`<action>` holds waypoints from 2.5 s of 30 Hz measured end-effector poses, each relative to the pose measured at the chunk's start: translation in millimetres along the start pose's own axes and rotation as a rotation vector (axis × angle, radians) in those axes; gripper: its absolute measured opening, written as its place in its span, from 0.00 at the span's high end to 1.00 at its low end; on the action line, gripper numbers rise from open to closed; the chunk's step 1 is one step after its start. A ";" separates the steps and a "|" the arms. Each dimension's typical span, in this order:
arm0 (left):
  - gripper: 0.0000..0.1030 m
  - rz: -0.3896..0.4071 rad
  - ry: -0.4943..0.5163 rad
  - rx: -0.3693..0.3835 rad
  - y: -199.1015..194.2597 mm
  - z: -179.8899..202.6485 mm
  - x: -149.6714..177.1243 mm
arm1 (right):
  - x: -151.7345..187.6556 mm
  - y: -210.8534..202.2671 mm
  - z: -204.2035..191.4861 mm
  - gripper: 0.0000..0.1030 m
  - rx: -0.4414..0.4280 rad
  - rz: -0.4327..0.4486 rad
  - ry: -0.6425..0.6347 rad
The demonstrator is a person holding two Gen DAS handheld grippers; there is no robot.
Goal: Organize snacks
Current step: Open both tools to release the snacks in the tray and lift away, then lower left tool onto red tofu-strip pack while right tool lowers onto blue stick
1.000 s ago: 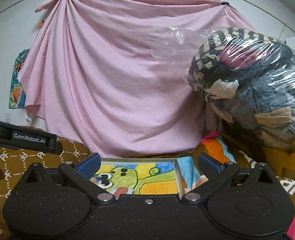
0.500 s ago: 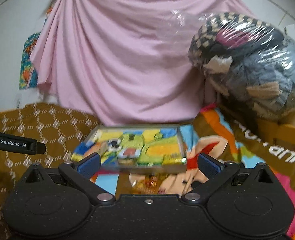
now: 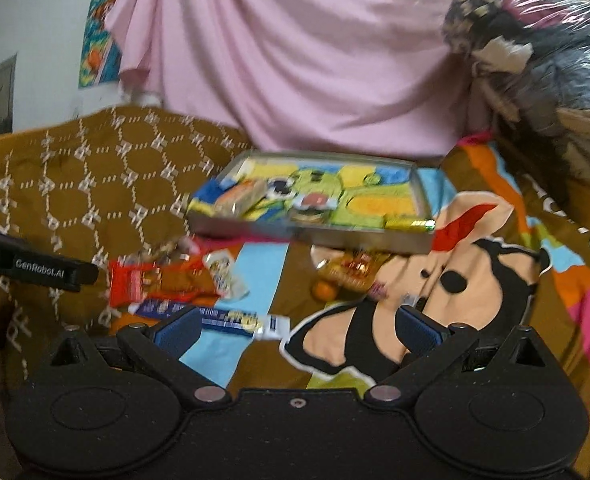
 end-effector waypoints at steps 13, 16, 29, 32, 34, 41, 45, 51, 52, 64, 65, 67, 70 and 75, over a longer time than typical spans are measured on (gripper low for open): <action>0.00 -0.094 0.015 0.078 29.6 8.8 7.9 | 22.9 31.8 -3.9 0.01 -0.047 -0.119 -0.009; 0.00 -0.106 0.006 0.087 35.5 9.1 5.8 | 25.0 38.0 -4.6 0.01 -0.052 -0.134 -0.017; 0.00 -0.158 -0.009 0.137 56.2 14.4 -3.6 | 27.3 76.1 -2.0 0.01 -0.100 -0.192 -0.050; 0.00 -0.147 0.009 0.141 60.1 17.6 -8.8 | 27.1 88.7 -2.8 0.01 -0.156 -0.216 -0.059; 0.00 -0.129 0.026 0.158 62.2 20.8 -14.1 | 24.7 98.2 -3.2 0.01 -0.217 -0.226 -0.066; 0.00 -0.081 0.119 0.244 66.5 41.9 -29.4 | 13.2 139.7 -10.4 0.01 -0.476 -0.279 -0.194; 0.00 -0.074 0.194 0.280 71.2 57.6 -32.4 | 10.7 165.0 -8.0 0.01 -0.542 -0.320 -0.250; 0.00 -0.091 0.246 0.325 80.3 71.9 -34.1 | 14.2 192.0 -3.0 0.07 -0.646 -0.366 -0.277; 0.00 -0.093 0.247 0.332 81.4 73.0 -34.7 | 15.7 194.1 -3.5 0.10 -0.659 -0.375 -0.280; 0.00 -0.085 0.326 0.435 73.7 83.8 -32.9 | 31.2 169.2 9.6 0.54 -0.694 -0.408 -0.285; 0.00 -0.084 0.330 0.442 73.4 84.4 -33.0 | 32.9 163.1 12.2 0.55 -0.686 -0.414 -0.287; 0.00 -0.077 0.344 0.449 73.5 87.1 -34.5 | 35.9 149.5 17.2 0.56 -0.660 -0.424 -0.287; 0.00 -0.048 0.390 0.459 72.9 94.4 -37.0 | 37.4 130.1 23.1 0.56 -0.587 -0.448 -0.301; 0.00 -0.005 0.524 0.470 77.3 111.7 -34.4 | 42.3 102.2 30.7 0.53 -0.547 -0.510 -0.290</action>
Point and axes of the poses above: each gripper's, at about its wrist camera, not at the fingertips, and y roughly the way its jaws point, z to its right, x to its underside, the point moved 9 cm from there along y, roughly the way its jaws point, and after that the axes turned 15 degrees about -x, right-handed, at the moved point
